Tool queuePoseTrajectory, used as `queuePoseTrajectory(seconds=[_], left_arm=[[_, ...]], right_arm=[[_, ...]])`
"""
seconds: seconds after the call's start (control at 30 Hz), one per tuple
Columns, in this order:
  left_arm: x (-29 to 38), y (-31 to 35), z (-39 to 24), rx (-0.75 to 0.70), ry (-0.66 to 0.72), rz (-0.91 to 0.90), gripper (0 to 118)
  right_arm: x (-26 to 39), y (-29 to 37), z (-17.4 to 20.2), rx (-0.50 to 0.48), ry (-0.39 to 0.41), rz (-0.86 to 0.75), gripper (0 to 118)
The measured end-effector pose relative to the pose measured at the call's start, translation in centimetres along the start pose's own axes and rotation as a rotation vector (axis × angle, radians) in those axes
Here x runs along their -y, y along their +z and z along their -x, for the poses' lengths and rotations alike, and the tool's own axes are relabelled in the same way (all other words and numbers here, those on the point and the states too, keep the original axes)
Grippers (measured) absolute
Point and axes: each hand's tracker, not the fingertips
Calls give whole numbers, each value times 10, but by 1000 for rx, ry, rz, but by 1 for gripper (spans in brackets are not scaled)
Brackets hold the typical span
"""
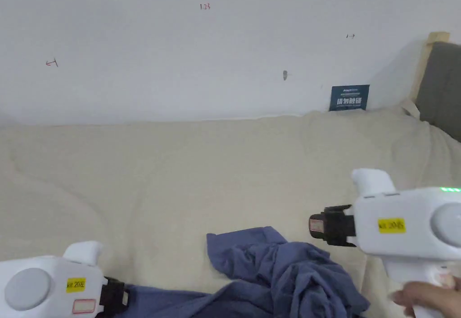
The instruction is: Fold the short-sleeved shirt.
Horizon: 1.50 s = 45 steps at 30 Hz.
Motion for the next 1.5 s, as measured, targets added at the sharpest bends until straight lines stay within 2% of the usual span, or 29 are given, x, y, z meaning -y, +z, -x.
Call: queuePoseTrajectory(seconds=[0.07, 0.1, 0.13, 0.17, 0.2, 0.23, 0.4, 0.47, 0.53, 0.57, 0.63, 0.67, 0.7, 0.83, 0.9, 1.1, 1.3, 1.5], left_arm=[[7, 5, -4, 9, 6, -6, 5], [10, 7, -4, 18, 13, -12, 5], [10, 8, -5, 25, 15, -17, 5], [10, 9, -4, 30, 18, -23, 5], [11, 10, -4, 36, 23, -21, 5], [12, 11, -4, 38, 24, -20, 5], [17, 13, -3, 43, 28, -11, 5], [15, 6, 3, 42, 22, 2, 5], [16, 3, 3, 34, 11, 12, 5], [17, 2, 2, 33, 7, 18, 5], [18, -2, 3, 34, 13, 29, 5], [18, -3, 4, 37, 20, 35, 5], [21, -4, 6, 38, 27, 40, 5], [24, -3, 14, 51, 64, 17, 5], [22, 2, 16, 65, 81, 6, 5], [13, 35, 9, 83, 84, -67, 5], [1, 119, -13, 137, 89, -241, 5], [-21, 208, -42, 143, 26, -382, 5]], right_arm=[[-36, -47, -7, 102, -11, 197, 0], [-50, -77, -17, 136, -11, 320, 24], [-60, -100, -23, 171, -24, 380, 62], [-62, -115, -26, 213, -35, 388, 87], [-65, -130, -29, 268, -45, 394, 89], [-70, -143, -31, 333, -44, 368, 89], [-60, -184, -30, 269, -139, 499, 88], [-56, -197, -22, 278, -98, 503, 88], [-53, -198, -11, 312, -18, 473, 86], [-51, -199, -6, 321, 16, 468, 79], [-46, -196, 2, 297, 104, 475, 34], [-44, -195, 4, 306, 141, 466, 2], [-45, -190, 5, 324, 134, 451, 2], [-47, -157, 4, 232, 88, 372, 2], [-49, -123, 4, 175, 78, 281, 2], [-56, -25, -13, 118, 24, 63, 2], [-53, 83, -29, 24, -81, -75, 2], [-58, 190, -1, 38, -48, -231, 2]])
